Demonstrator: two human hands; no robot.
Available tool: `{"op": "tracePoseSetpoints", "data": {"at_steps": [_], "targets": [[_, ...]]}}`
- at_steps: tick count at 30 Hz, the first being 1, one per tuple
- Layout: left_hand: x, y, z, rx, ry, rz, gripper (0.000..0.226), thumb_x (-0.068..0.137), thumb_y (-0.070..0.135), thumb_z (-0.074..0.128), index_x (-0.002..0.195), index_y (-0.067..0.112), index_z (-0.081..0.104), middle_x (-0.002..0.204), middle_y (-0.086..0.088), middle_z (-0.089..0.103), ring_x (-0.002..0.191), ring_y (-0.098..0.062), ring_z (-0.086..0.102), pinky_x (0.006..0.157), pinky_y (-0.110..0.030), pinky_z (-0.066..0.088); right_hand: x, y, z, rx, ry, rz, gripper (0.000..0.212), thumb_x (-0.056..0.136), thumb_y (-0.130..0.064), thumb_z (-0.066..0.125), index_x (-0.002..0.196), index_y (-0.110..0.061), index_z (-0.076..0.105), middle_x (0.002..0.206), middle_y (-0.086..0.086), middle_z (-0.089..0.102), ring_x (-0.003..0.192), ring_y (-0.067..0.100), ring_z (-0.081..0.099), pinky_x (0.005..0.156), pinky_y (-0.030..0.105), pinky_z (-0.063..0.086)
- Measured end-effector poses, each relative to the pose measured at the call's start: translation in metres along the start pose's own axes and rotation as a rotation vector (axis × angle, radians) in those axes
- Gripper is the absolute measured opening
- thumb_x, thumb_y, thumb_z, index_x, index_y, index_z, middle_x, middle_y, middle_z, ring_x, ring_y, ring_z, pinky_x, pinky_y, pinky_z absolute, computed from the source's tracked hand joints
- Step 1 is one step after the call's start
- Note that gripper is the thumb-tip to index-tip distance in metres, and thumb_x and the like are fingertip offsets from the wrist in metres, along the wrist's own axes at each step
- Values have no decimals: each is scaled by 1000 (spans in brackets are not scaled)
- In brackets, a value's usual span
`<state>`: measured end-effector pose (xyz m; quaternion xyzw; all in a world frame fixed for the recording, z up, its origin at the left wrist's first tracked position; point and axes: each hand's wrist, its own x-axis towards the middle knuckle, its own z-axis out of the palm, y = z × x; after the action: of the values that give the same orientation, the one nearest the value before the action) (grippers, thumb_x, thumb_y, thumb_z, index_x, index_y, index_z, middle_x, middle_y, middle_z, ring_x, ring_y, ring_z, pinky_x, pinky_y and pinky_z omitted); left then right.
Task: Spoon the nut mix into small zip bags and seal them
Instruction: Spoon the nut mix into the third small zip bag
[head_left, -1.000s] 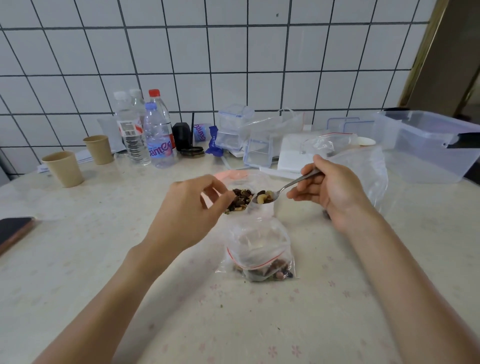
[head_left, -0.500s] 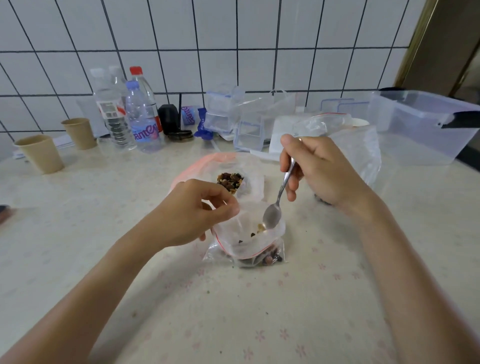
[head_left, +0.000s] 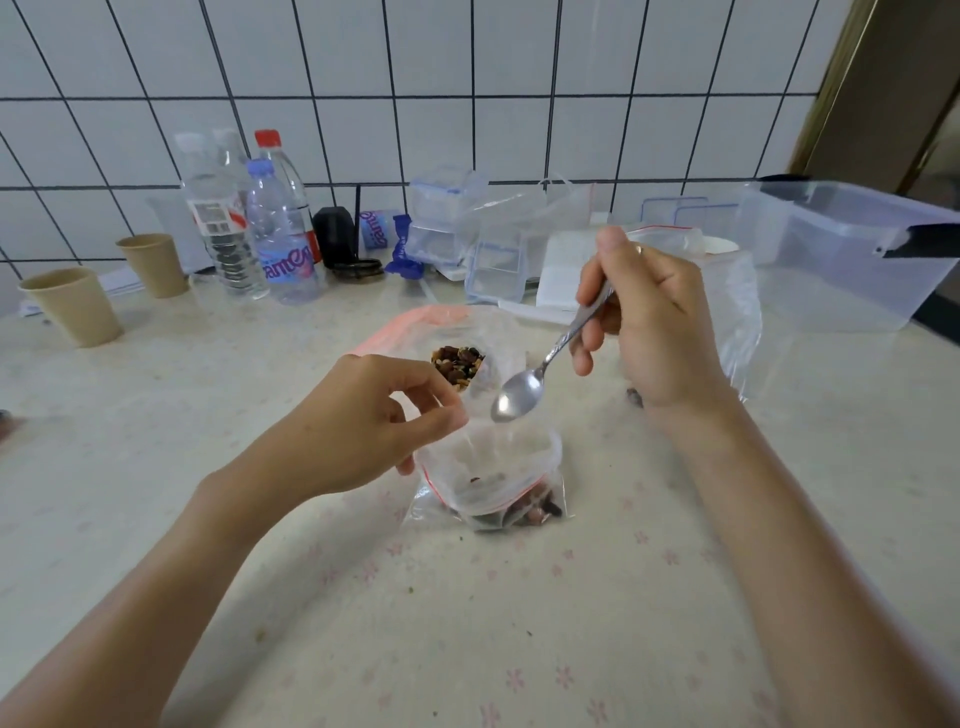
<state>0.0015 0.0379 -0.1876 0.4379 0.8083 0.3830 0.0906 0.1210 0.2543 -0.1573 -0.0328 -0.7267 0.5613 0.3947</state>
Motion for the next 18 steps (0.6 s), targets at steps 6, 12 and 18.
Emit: {"op": "tracePoseSetpoints", "data": {"at_steps": [6,12,18], "targets": [[6,-2,-9,0,305,39,14,90,46,73,88,32,75,82,18,72,49,-13,66,45,-22,48,7,25,2,187,122,371,46,110,-34,44,76,-10,62,51,8,59,44,27,60,47,28,52],[13,-26,-12,351,714,100,31,89,49,73,108,24,69,97,9,61,72,-6,57,67,-29,47,4,41,15,153,-18,482,42,110,-34,45,94,-3,68,76,17,76,71,33,77,55,31,60],[25,-47,-3,309,445,-292,73,84,72,64,134,19,54,125,1,60,104,-18,60,89,-39,52,-7,51,32,150,-170,511,40,107,-39,52,99,-4,70,87,15,80,84,25,80,69,23,62]]}}
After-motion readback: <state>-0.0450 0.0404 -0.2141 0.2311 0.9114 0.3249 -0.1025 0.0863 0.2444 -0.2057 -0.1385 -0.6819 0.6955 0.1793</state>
